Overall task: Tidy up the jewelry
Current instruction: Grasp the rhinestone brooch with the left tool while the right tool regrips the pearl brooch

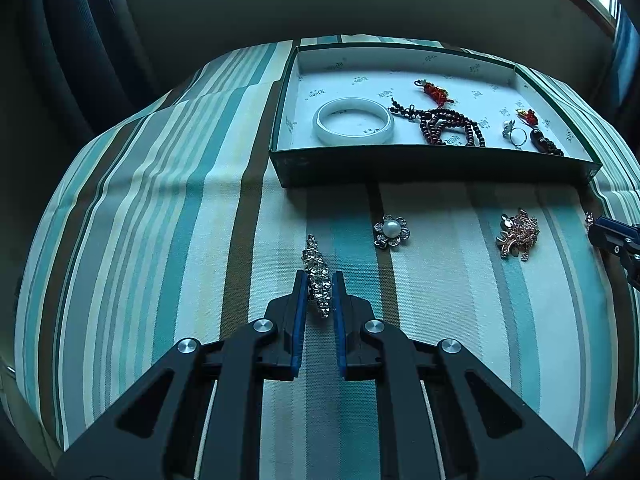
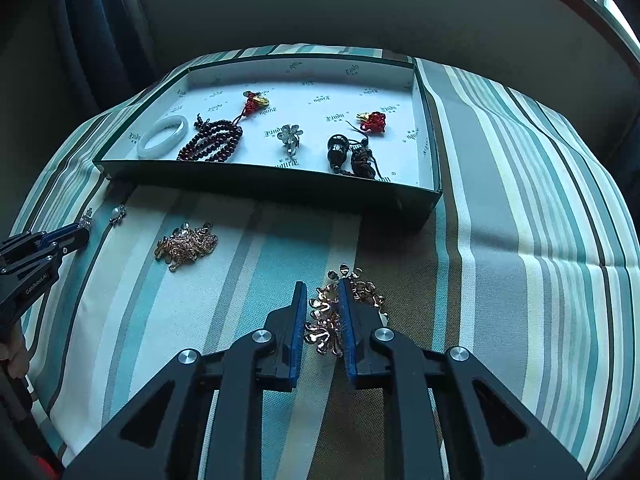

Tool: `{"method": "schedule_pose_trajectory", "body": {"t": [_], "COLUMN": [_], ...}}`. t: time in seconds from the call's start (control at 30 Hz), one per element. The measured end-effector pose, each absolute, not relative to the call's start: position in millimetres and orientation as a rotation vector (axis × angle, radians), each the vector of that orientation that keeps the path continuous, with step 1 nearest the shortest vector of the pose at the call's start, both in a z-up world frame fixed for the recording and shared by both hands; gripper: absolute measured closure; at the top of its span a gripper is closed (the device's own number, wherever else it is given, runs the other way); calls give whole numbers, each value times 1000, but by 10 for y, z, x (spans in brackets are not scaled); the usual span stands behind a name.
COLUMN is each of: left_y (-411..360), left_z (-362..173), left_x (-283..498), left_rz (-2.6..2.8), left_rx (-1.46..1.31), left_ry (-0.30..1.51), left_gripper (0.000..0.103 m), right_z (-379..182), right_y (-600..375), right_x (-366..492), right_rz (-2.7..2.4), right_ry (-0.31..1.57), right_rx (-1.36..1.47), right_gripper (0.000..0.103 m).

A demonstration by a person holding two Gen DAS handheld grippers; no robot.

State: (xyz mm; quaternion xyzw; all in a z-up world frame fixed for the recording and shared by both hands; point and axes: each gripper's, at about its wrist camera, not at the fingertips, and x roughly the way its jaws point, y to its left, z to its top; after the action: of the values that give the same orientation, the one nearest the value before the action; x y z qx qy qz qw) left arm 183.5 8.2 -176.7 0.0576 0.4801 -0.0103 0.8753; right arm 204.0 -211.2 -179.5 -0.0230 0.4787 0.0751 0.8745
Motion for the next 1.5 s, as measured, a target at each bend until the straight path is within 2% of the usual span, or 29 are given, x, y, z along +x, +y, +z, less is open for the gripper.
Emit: {"method": "schedule_pose_trajectory", "body": {"t": [0.1, 0.27, 0.33, 0.43, 0.57, 0.63, 0.97, 1.0, 1.07, 1.23, 1.5], "left_y": [95, 101, 100, 90, 90, 92, 91, 91, 91, 93, 94], "left_z": [-1772, -1776, -1777, -1772, -1762, -1765, -1779, -1780, -1780, -1779, -1782], "left_x": [1837, 1842, 1847, 1844, 1843, 1845, 1845, 1846, 1846, 1846, 1844], "left_rz": [-20, -19, -20, -20, -19, -19, -21, -21, -21, -21, -21], "left_rx": [118, 115, 114, 115, 115, 115, 114, 114, 113, 114, 114], "left_ry": [1003, 1005, 1006, 1005, 1003, 1004, 1008, 1007, 1007, 1007, 1006], "left_gripper": [91, 91, 91, 91, 91, 91, 91, 91, 91, 91, 91], "right_z": [-1792, -1707, -1704, -1737, -1674, -1655, -1872, -1881, -1871, -1850, -1812], "right_y": [-2146, -2204, -2208, -2216, -2265, -2279, -2282, -2288, -2298, -2289, -2252], "right_x": [2033, 1973, 1967, 1971, 1955, 1969, 2006, 2001, 1997, 1981, 1957], "right_rz": [154, 127, 118, 107, 97, 84, 91, 89, 78, 89, 101], "right_ry": [1000, 966, 966, 970, 941, 940, 1008, 1010, 1004, 999, 990], "right_rx": [-25, -14, -21, -33, -9, -21, -18, -15, -21, -18, -21], "right_gripper": [85, 55, 51, 47, 46, 42, 42, 44, 59, 64, 64]}}
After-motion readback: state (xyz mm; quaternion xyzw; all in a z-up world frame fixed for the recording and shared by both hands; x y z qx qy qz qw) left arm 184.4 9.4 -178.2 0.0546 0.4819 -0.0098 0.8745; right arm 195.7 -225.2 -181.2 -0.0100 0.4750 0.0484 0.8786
